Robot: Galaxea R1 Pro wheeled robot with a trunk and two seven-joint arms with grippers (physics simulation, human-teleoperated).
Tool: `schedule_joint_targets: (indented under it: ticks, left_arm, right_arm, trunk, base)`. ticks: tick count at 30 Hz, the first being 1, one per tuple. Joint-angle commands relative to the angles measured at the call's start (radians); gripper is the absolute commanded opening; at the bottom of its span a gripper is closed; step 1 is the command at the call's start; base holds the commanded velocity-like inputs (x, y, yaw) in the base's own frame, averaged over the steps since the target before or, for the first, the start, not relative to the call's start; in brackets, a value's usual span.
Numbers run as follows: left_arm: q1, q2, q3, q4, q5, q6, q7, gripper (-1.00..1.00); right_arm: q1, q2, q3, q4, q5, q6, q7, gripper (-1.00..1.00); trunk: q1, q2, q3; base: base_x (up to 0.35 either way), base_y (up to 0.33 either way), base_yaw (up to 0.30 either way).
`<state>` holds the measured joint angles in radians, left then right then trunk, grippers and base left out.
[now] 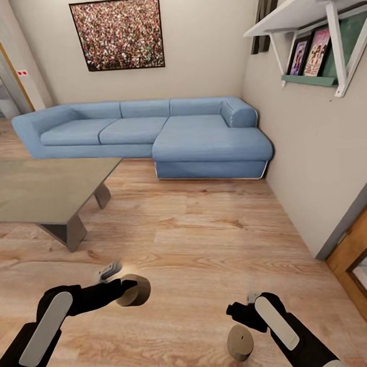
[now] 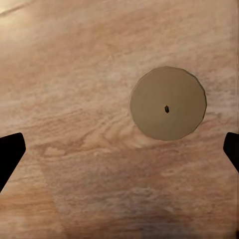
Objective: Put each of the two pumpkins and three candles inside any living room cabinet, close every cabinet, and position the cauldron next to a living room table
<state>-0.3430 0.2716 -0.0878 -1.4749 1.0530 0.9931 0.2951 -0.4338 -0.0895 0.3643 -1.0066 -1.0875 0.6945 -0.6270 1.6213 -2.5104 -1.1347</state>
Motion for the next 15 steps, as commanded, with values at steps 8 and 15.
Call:
schedule_joint_targets:
  ticks: [8,15]
  left_arm:
    - [-0.001,0.005,-0.002,0.003,0.02,0.001,0.012,-1.0]
    - [0.0,-0.001,-0.004,0.005,0.02,-0.001,0.012,-1.0]
  right_arm:
    - [-0.008,-0.001,0.003,0.003,0.065,-0.005,0.004,1.0]
    - [-0.008,-0.001,0.003,0.002,0.071,-0.01,0.014,1.0]
  trunk:
    - [0.003,-0.002,-0.032]
    - [0.006,-0.004,-0.059]
  base:
    - [0.0,0.0,0.0]
    - [0.0,0.0,0.0]
